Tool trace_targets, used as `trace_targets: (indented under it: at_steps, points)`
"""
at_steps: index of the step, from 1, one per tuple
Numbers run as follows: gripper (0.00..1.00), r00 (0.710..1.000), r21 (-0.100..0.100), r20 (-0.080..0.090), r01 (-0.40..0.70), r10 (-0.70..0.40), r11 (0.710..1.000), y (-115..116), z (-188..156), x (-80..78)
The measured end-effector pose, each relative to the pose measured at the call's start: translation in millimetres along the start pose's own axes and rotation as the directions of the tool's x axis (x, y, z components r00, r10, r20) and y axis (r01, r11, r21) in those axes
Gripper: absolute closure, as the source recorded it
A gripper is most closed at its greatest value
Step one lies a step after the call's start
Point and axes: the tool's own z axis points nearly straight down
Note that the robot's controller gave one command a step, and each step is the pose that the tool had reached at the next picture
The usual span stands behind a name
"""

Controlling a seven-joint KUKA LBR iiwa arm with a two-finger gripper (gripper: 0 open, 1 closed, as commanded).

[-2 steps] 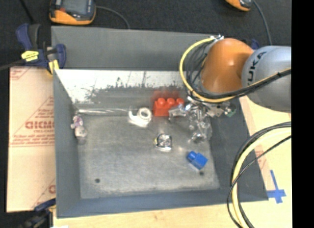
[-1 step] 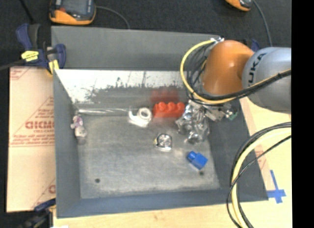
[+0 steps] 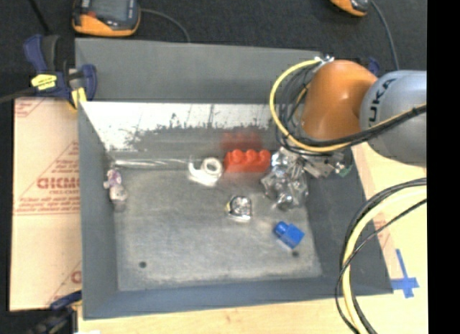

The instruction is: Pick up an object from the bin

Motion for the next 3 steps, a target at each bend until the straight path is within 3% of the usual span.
trace_targets:
  at_steps: [1, 2, 3]
  points:
    - [1.00, 0.999, 0.049, 0.037, 0.017, -0.019, 0.999, 6.4, -129.5, 4.6]
    - [0.00, 0.999, 0.040, 0.035, 0.015, -0.016, 0.999, 7.7, -123.8, 4.9]
    - [0.00, 0.997, 0.033, 0.036, -0.063, 0.062, 0.997, 51.3, -77.4, -18.7]
